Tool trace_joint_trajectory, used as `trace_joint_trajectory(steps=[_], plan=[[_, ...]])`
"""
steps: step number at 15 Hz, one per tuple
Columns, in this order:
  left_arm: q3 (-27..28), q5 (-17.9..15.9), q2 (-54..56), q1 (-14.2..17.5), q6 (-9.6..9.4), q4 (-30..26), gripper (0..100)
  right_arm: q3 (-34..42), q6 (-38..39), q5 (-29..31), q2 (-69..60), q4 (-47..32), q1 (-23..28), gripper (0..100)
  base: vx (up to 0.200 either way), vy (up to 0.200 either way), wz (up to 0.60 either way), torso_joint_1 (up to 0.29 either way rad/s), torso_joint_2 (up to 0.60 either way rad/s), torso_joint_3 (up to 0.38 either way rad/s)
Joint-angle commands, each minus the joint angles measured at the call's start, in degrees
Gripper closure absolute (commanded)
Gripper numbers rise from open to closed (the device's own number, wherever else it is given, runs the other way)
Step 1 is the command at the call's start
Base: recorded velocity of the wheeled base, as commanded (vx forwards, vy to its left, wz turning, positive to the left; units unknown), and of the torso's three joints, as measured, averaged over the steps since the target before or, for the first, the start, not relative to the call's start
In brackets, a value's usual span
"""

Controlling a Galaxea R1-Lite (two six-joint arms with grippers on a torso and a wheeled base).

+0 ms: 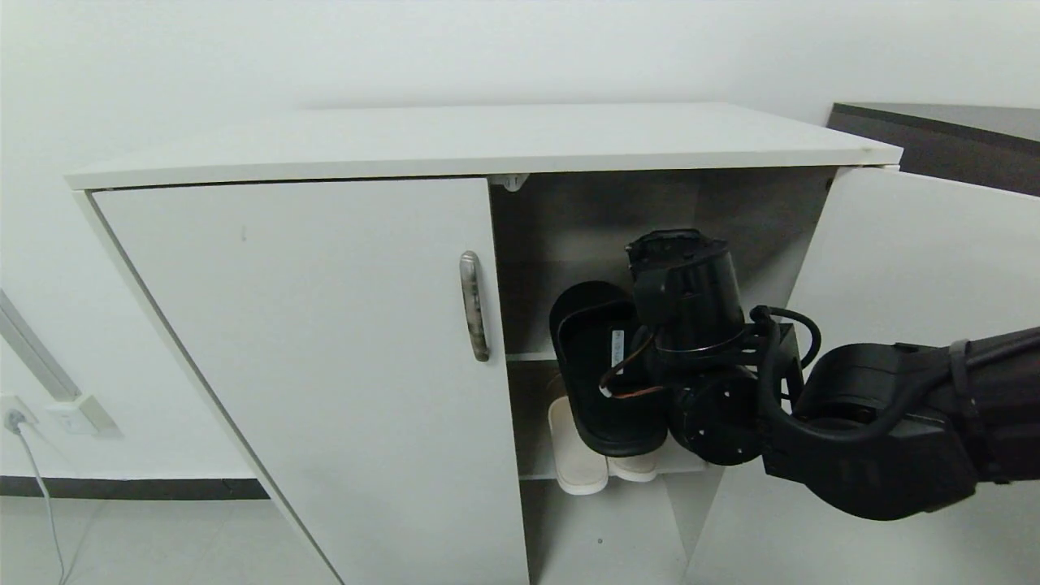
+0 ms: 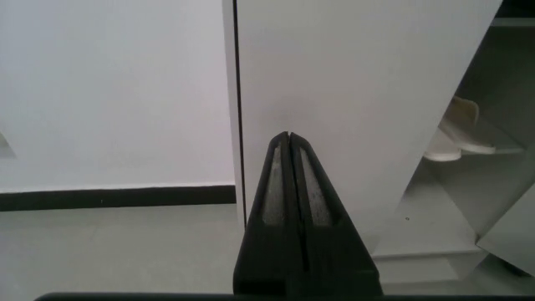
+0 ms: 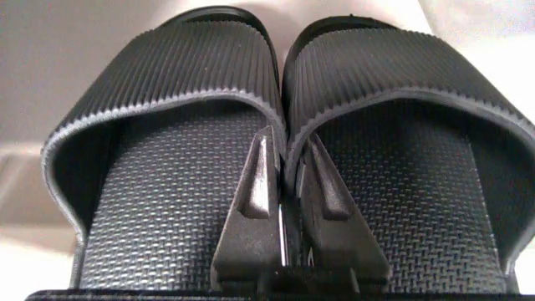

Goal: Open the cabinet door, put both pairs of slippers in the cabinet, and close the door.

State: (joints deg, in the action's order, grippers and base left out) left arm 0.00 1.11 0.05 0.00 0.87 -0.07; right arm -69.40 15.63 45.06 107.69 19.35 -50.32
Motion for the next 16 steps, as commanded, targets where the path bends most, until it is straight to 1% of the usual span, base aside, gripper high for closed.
trace_joint_trajectory(steps=[1,3,4,5,7,8,9,10,13,15,16], plan=[[0.0,0.0,0.0,0.0,0.01,0.0,100,-0.1,-0.2,0.0,0.9,0.7,0.0,100,0.0,0.0,0.0,0.0,0.0,0.0],[0.0,0.0,0.0,0.0,0.01,0.0,100,-0.9,-0.2,-0.8,1.1,0.8,0.3,100,0.0,0.0,0.0,0.0,0.0,0.0],[0.0,0.0,0.0,0.0,0.01,0.0,100,-2.5,-0.3,-2.4,2.3,0.7,1.9,100,0.0,0.0,0.0,0.0,0.0,0.0],[0.0,0.0,0.0,0.0,0.01,0.0,100,-3.5,-0.4,-2.7,3.1,0.6,2.7,100,0.0,0.0,0.0,0.0,0.0,0.0],[0.0,0.1,0.0,0.0,0.01,0.0,100,-8.2,-1.4,-3.2,6.6,0.4,5.1,100,0.0,0.0,0.0,0.0,0.0,0.0],[0.0,0.2,0.0,0.0,0.01,0.0,100,-9.5,-1.5,-4.2,7.4,0.4,5.6,100,0.0,0.0,0.0,0.0,0.0,0.0],[0.0,0.2,0.0,0.0,0.01,0.0,100,-12.2,-1.9,-6.7,8.5,0.0,6.8,100,0.0,0.0,0.0,0.0,0.0,0.0],[0.0,0.2,0.0,0.0,0.01,0.0,100,-13.4,-2.2,-7.3,9.0,-0.3,7.4,100,0.0,0.0,0.0,0.0,0.0,0.0],[0.0,0.1,0.0,0.0,0.01,0.0,100,-19.5,-4.0,-7.4,11.7,-1.7,9.8,100,0.0,0.0,0.0,0.0,0.0,0.0],[0.0,0.1,0.0,0.0,0.01,0.0,100,-22.1,-4.1,-7.4,12.4,-4.1,10.3,100,0.0,0.0,0.0,0.0,0.0,0.0],[0.0,0.1,0.0,0.0,0.01,0.0,100,-22.2,-4.1,-7.4,12.5,-4.2,10.3,100,0.0,0.0,0.0,0.0,0.0,0.0]])
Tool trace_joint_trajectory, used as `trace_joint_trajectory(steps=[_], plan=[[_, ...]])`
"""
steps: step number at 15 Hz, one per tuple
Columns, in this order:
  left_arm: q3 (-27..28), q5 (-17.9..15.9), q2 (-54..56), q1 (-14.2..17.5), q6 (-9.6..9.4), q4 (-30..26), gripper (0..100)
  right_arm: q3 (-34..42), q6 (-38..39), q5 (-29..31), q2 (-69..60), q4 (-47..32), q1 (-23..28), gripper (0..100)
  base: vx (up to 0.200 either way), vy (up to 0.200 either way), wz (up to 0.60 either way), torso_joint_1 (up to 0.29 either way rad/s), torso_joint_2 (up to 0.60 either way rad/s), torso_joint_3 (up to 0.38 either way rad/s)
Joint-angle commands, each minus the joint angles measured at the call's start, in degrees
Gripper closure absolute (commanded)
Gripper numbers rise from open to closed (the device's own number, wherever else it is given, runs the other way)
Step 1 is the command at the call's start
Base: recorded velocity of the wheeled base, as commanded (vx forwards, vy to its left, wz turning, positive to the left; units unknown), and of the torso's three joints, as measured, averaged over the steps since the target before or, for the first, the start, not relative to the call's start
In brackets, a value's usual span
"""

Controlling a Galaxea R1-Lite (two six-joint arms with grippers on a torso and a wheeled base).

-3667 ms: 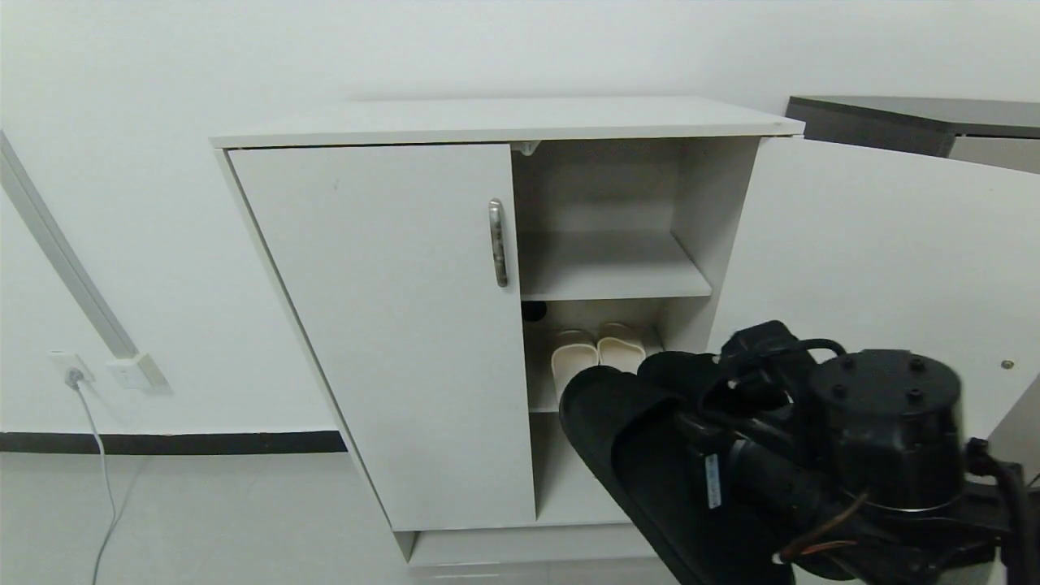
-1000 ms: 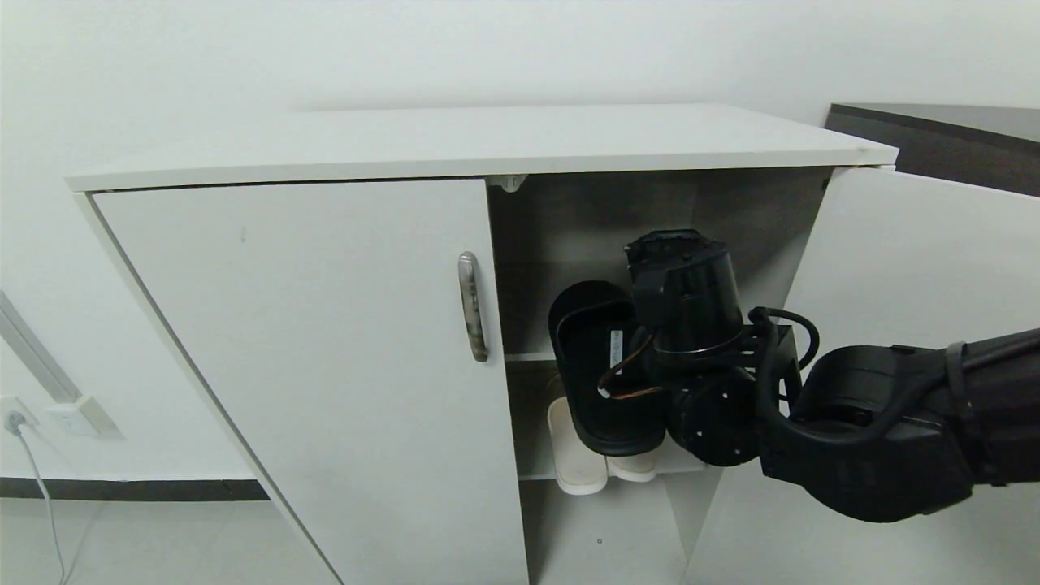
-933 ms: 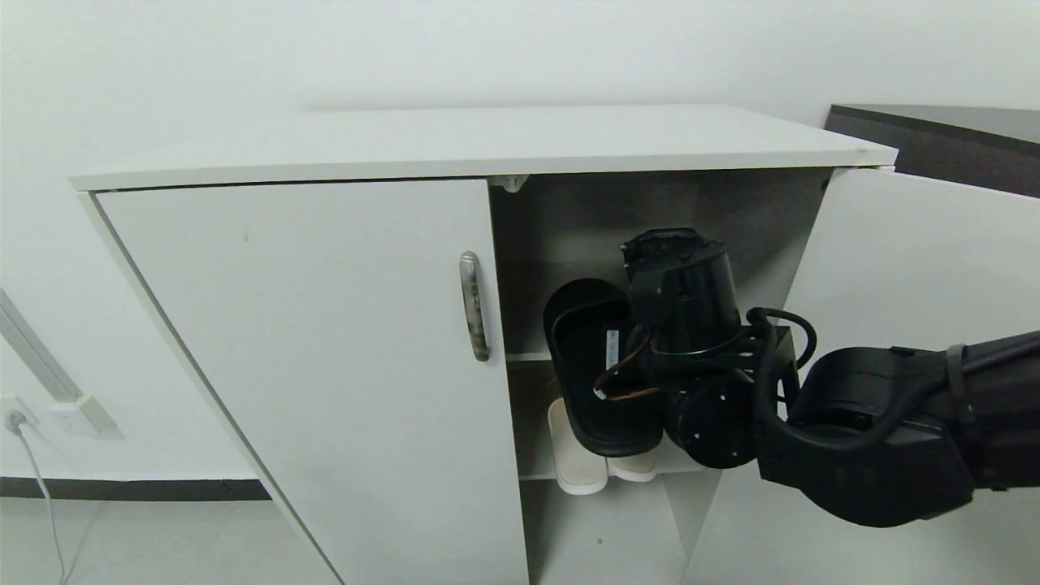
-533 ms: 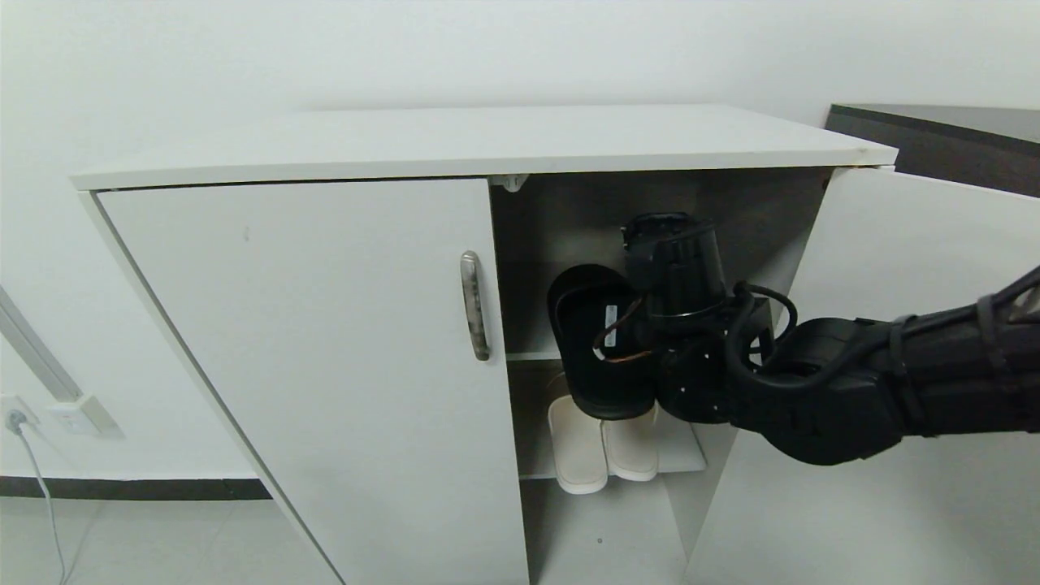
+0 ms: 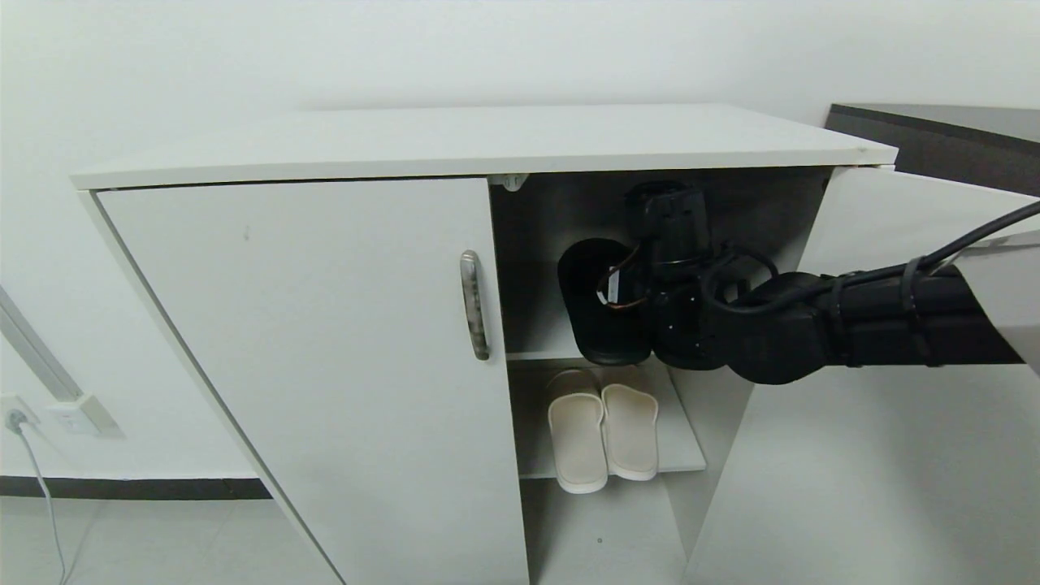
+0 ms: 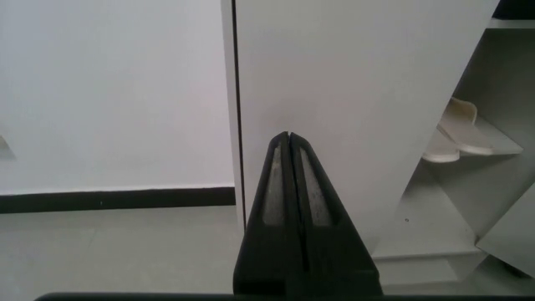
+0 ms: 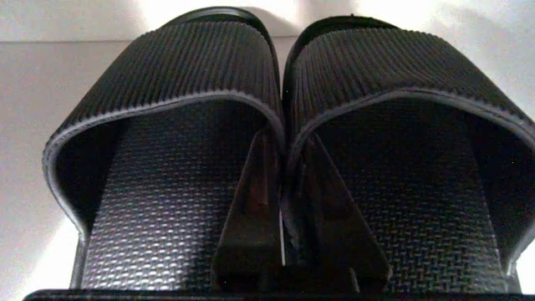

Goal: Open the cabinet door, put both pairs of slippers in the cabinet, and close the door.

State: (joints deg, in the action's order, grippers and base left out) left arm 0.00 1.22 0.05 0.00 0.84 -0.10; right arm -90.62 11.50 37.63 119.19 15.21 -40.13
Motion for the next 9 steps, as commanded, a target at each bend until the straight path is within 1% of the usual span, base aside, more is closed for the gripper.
trace_joint_trajectory(steps=[1,9], plan=[[0.0,0.1,0.0,0.0,0.04,0.0,100,-0.9,0.0,0.0,1.3,-0.1,0.1,100,0.0,0.0,0.0,0.0,0.0,0.0],[0.0,0.1,0.0,0.0,0.13,0.0,100,-1.0,0.5,-1.5,3.4,0.3,0.1,100,0.0,0.0,0.0,0.0,0.0,0.0]])
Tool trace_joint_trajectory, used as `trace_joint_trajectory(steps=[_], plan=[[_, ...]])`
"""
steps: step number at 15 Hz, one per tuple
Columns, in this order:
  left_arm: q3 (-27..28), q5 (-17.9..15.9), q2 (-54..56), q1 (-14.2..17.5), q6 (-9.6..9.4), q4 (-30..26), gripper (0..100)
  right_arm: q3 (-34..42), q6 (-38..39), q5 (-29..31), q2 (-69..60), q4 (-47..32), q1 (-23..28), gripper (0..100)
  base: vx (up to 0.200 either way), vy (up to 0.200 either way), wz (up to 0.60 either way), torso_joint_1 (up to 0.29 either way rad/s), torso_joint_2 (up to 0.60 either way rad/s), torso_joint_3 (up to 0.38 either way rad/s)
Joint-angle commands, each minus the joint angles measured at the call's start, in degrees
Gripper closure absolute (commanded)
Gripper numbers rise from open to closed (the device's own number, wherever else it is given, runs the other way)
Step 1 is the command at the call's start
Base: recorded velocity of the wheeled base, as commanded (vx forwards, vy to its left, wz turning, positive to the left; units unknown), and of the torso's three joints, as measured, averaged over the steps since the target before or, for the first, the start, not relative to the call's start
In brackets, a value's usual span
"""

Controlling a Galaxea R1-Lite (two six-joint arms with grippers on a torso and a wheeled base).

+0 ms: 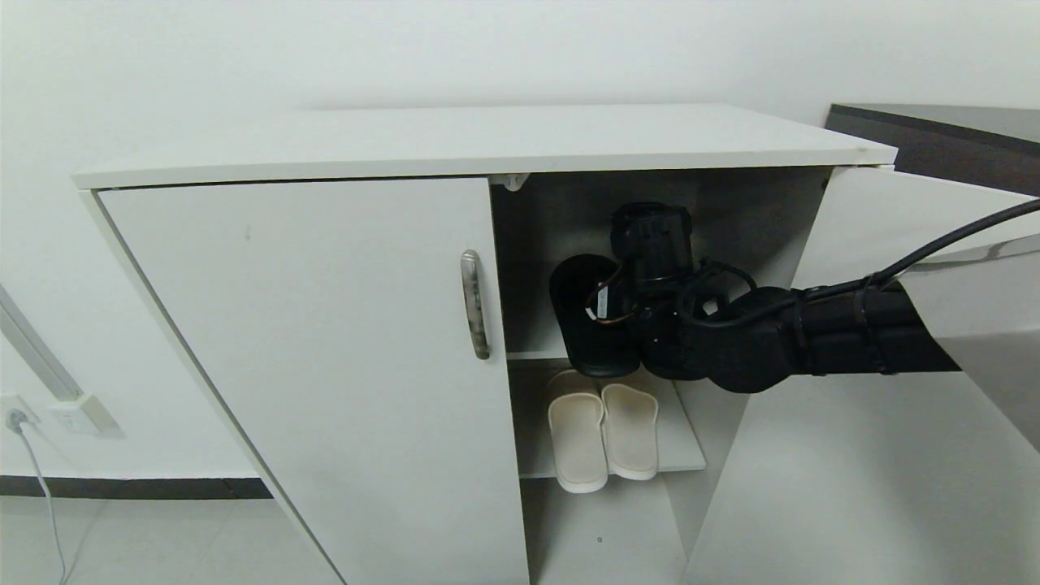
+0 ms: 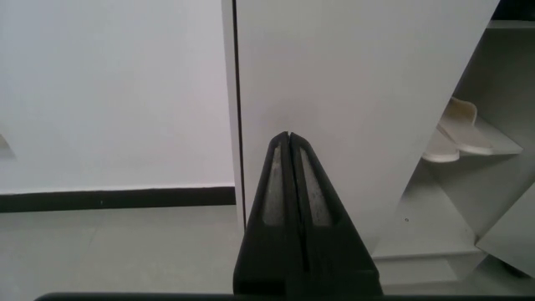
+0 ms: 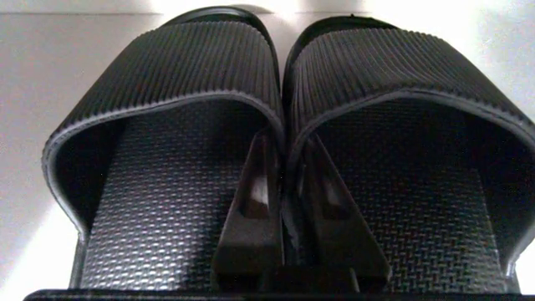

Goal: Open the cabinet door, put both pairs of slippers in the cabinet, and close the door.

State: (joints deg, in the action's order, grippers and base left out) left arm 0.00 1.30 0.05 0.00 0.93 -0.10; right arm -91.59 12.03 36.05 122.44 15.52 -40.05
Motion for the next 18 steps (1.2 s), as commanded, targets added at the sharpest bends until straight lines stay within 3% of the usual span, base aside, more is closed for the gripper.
trace_joint_trajectory(steps=[1,9,18], plan=[[0.0,0.1,0.0,0.0,0.04,0.0,100,0.0,0.0,-0.1,0.2,0.0,0.0,0,0.0,0.0,0.0,0.0,0.0,0.0],[0.0,0.1,0.0,0.0,0.04,0.0,100,8.1,0.0,0.6,-7.8,0.1,-2.9,0,0.0,0.0,0.0,0.0,0.0,0.0],[0.0,0.1,0.0,0.0,0.04,0.0,100,34.4,1.6,0.8,-29.1,5.3,-11.5,0,0.0,0.0,0.0,0.0,0.0,0.0]])
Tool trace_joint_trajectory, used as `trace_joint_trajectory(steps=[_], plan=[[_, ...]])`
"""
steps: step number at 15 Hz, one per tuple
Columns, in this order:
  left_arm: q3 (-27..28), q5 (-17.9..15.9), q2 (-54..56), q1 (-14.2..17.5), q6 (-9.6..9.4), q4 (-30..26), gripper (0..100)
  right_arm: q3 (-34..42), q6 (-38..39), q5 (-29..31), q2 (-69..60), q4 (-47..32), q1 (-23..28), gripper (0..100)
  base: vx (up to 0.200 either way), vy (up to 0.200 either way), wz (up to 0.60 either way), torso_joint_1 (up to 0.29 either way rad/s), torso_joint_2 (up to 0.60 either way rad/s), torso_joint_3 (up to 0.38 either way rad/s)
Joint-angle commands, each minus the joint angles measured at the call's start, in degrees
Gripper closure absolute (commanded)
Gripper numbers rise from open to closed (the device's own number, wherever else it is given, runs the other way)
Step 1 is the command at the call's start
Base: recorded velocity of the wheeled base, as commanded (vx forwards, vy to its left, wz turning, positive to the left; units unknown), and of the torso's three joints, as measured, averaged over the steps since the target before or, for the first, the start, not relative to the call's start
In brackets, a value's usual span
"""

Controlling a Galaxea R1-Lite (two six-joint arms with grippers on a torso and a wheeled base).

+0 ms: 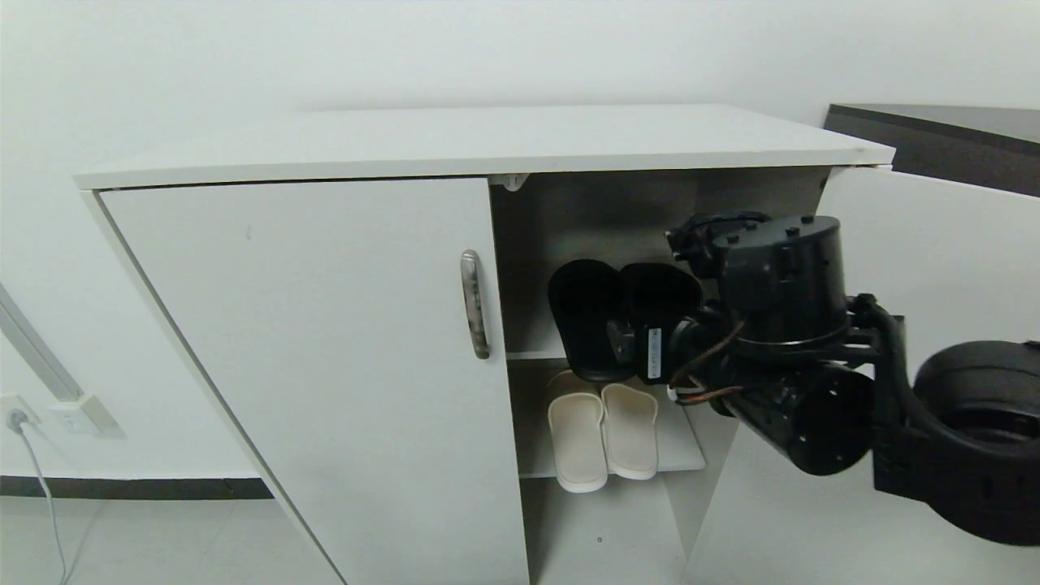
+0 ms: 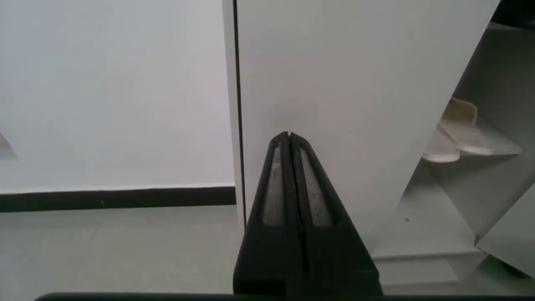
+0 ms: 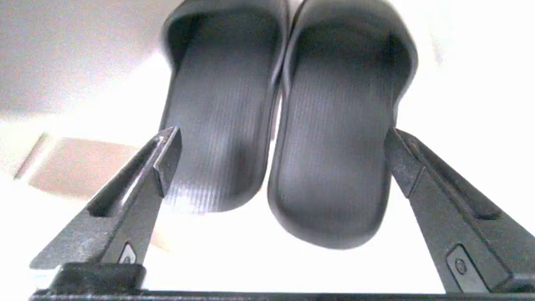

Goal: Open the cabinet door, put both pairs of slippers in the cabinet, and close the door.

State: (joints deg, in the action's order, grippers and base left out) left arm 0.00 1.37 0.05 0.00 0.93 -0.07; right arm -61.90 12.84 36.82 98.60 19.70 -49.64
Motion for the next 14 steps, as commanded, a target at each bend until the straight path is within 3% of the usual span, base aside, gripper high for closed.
trace_joint_trajectory(steps=[1,6,7,14], plan=[[0.0,0.0,0.0,0.0,-0.05,0.0,100,7.3,1.1,-0.1,-6.3,2.3,-2.7,0,0.0,0.0,0.0,0.0,0.0,0.0],[0.0,0.0,0.0,0.0,-0.05,0.0,100,17.3,0.5,-4.4,-6.0,15.0,-3.1,0,0.0,0.0,0.0,0.0,0.0,0.0],[0.0,-0.1,0.0,0.0,-0.05,0.0,100,18.1,-0.1,-4.7,-5.6,16.2,-3.1,100,0.0,0.0,0.0,0.0,0.0,0.0],[0.0,-0.2,-0.1,0.0,-0.05,0.0,100,18.0,-1.1,-5.4,-4.1,16.8,-3.2,100,0.0,0.0,0.0,0.0,0.0,0.0]])
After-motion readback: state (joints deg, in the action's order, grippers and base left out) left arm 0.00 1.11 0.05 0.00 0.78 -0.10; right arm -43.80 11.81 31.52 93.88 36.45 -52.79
